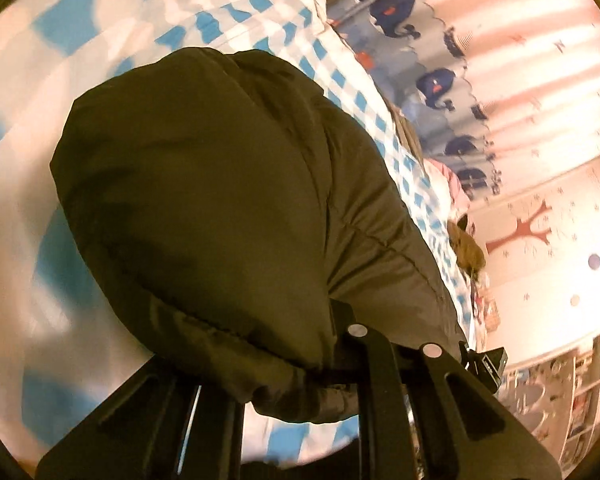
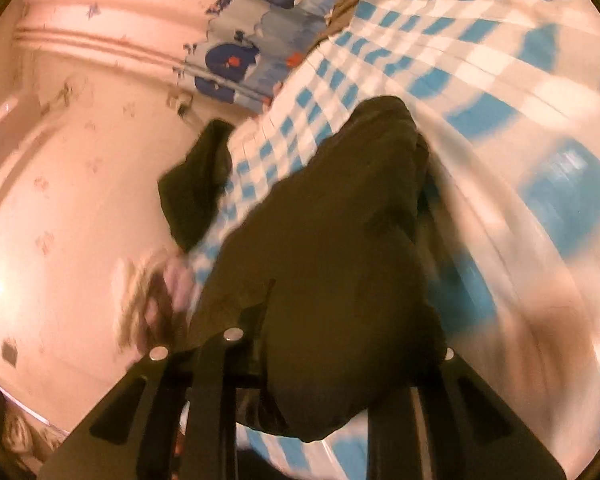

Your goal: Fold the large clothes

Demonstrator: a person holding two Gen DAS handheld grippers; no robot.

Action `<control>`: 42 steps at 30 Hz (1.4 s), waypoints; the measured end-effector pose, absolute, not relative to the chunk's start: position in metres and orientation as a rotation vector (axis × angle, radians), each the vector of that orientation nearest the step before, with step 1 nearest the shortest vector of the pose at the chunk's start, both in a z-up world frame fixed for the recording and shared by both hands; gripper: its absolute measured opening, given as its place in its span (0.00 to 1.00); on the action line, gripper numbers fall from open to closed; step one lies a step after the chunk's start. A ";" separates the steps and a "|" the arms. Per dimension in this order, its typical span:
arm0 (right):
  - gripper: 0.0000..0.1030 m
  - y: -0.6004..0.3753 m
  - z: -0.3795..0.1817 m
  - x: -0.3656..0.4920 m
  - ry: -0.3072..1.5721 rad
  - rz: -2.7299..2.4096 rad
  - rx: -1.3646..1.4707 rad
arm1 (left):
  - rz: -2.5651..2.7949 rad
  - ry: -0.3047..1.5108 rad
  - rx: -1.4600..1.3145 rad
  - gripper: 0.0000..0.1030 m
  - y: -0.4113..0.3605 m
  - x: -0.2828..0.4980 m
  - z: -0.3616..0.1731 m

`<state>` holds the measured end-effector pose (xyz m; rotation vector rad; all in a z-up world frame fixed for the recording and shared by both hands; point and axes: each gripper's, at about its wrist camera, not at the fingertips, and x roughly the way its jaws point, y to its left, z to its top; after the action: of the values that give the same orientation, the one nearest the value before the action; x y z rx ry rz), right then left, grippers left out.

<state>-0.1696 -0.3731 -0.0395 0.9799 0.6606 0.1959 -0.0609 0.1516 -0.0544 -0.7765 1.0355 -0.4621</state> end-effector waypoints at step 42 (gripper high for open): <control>0.94 -0.151 -0.036 0.078 0.897 -0.093 0.056 | -0.312 0.838 -0.589 0.44 0.149 -0.098 -0.059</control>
<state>0.0777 -0.1512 -0.0362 0.0556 0.8969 -0.0928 -0.0976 0.1486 -0.0590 -0.5885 0.8384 -0.3119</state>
